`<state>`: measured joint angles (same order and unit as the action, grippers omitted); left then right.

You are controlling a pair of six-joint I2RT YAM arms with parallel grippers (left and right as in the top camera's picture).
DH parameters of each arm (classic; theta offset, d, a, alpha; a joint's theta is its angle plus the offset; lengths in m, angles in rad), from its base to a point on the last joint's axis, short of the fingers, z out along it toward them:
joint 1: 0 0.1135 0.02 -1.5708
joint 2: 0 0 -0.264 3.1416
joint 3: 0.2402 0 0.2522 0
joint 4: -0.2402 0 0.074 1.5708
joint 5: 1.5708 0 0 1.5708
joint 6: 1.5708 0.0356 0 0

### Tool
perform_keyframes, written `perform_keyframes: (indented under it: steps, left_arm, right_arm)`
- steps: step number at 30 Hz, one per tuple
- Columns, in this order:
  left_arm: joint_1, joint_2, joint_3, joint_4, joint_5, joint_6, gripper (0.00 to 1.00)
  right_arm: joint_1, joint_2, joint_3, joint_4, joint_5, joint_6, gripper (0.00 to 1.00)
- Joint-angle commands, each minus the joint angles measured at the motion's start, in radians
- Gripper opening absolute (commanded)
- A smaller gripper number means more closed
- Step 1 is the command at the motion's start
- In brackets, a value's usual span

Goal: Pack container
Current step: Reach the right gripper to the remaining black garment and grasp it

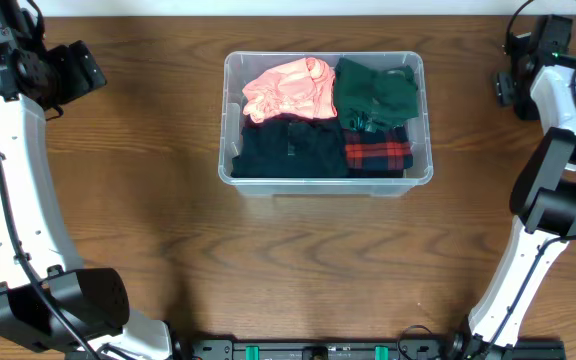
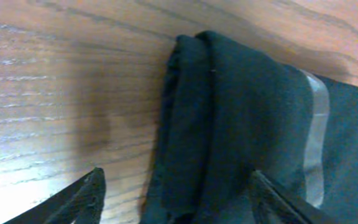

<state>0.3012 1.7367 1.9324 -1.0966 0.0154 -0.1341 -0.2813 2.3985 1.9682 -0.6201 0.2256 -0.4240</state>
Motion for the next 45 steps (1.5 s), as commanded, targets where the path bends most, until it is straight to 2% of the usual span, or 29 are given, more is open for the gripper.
perform_keyframes:
  steps: [1,14,33,40,43,44,45]
  left_arm:
    - [0.003,0.001,0.001,-0.002,-0.009,0.002,0.98]
    - [0.003,0.001,0.001,-0.002,-0.009,0.002,0.98]
    - [0.003,0.001,0.001,-0.002,-0.009,0.002,0.98]
    - [0.003,0.001,0.001,-0.002,-0.009,0.002,0.98]
    - [0.003,0.001,0.001,-0.002,-0.009,0.002,0.98]
    - [0.003,0.001,0.001,-0.002,-0.009,0.002,0.98]
    - [0.003,0.001,0.001,-0.002,-0.009,0.002,0.98]
  right_arm:
    - [-0.002,-0.023,0.013,0.016,0.045,0.041,0.68]
    - [-0.013,-0.019,0.012,0.028,0.067,0.096,0.57]
    - [-0.045,0.048,0.012,0.036,0.085,0.126,0.50]
    - [-0.048,0.061,0.012,0.033,0.085,0.133,0.29]
    - [-0.048,0.062,0.012,0.030,0.085,0.144,0.13]
    - [-0.047,0.061,0.012,0.028,0.086,0.150,0.04]
    - [-0.047,0.061,0.012,0.026,0.091,0.156,0.01]
